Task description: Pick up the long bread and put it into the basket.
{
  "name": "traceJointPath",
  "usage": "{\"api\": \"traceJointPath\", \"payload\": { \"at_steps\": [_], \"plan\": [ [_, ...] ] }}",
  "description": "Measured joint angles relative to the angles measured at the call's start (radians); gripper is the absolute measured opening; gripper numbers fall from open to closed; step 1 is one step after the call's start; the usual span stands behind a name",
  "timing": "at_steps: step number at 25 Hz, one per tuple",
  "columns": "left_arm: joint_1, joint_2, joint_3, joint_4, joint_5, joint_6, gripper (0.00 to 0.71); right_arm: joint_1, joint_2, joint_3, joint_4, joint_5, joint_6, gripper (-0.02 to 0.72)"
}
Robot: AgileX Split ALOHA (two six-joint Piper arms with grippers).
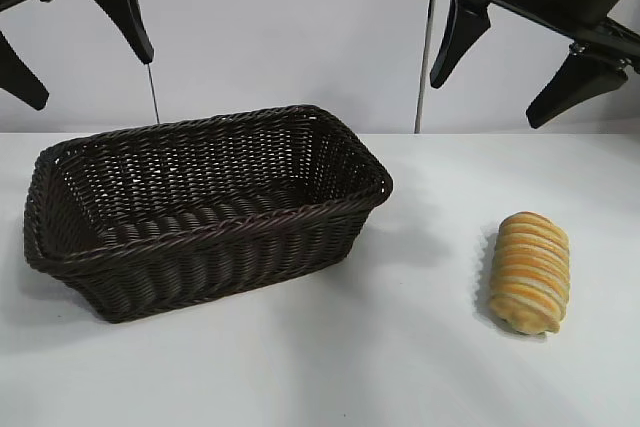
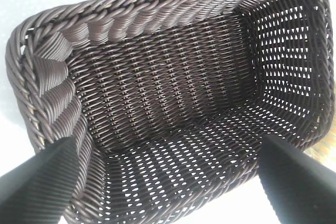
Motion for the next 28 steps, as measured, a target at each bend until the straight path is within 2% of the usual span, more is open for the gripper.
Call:
{"api": "traceJointPath", "payload": {
  "at_steps": [28],
  "plan": [
    [0.0, 0.0, 0.0, 0.0, -0.022, 0.0, 0.669, 0.0, 0.0, 0.0, 0.002, 0.0, 0.0, 0.655]
  ]
}}
